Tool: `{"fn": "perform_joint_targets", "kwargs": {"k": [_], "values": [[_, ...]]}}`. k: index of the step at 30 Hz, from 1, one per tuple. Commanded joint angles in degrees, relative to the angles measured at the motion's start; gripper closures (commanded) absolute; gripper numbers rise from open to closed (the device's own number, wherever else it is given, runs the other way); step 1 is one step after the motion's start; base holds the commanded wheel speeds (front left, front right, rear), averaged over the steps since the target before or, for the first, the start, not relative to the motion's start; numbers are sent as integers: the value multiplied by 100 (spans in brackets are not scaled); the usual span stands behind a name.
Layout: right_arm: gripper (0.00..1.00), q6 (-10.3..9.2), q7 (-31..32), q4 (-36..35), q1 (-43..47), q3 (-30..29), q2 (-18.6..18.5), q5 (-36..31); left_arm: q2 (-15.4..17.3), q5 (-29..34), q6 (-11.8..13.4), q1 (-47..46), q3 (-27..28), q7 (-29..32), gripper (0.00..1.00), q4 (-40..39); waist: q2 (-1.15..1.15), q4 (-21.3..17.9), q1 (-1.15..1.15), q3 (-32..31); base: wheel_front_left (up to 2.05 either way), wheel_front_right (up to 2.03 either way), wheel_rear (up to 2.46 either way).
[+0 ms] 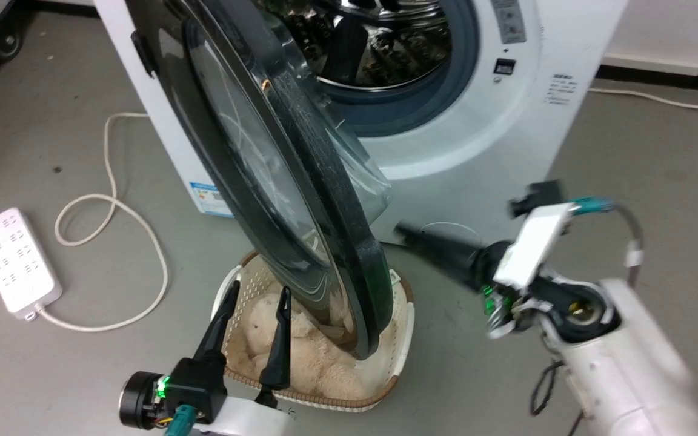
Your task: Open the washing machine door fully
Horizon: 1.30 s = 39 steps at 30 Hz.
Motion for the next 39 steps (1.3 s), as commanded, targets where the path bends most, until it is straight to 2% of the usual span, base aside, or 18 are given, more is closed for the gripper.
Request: {"fn": "perform_joint_targets", "kwargs": {"k": [1, 4, 6, 8, 10, 12, 14, 18, 25, 27, 29, 39], "values": [[0, 6, -204, -154, 129, -92, -147, -149, 8, -34, 29, 69, 57, -32, 0, -14, 0, -74, 0, -53, 0, 0, 0], [0, 6, -893, -794, 232, -167, -527, -744, 8, -76, 26, 128, 204, -32, 0, -45, 0, -195, 0, -114, 0, 0, 0], [0, 6, -1933, -1608, 286, 136, -1159, -2003, 8, -92, -10, 147, 304, -32, 0, -62, 0, -281, 0, -127, 0, 0, 0], [0, 6, -2917, -1956, 537, 389, -1539, -2830, 8, -108, -67, 177, 432, -32, 0, -58, 0, -393, 0, -217, 0, 0, 0], [0, 6, -3727, -2087, 771, 504, -1834, -3405, 8, -116, -122, 219, 543, -32, 0, -72, 0, -496, 0, -302, 0, 0, 0], [0, 6, -4518, -2059, 943, 546, -2194, -4301, 9, -114, -186, 263, 665, -32, 0, -85, 0, -615, 0, -394, 0, 0, 0], [0, 6, -5107, -1933, 1144, 353, -2252, -5026, 9, -113, -261, 328, 787, -32, 0, -112, 0, -752, 0, -453, 0, 0, 0], [0, 6, -5384, -1987, 1649, -240, -1906, -6199, 9, -99, -342, 499, 1031, -32, 0, -178, 0, -1004, 0, -547, 0, 0, 0], [0, 6, -5432, -2699, 2874, -1281, -809, -7491, 9, -75, -402, 723, 1184, -32, 0, -229, 0, -1236, 0, -614, 0, 0, 0], [0, 6, -5433, -2841, 3028, -1383, -683, -7677, 9, -76, -402, 740, 1182, -32, 0, -228, 0, -1250, 0, -616, 0, 0, 0], [0, 6, -5434, -3242, 3680, -1698, -143, -8165, 9, -44, -455, 792, 1207, -32, 0, -183, 0, -1276, 0, -653, 0, 0, 0], [0, 6, -5435, -3310, 3906, -1713, 56, -8268, 8, 44, -472, 802, 1296, -32, 0, -105, 0, -1286, 0, -598, 0, 0, 0]]}}
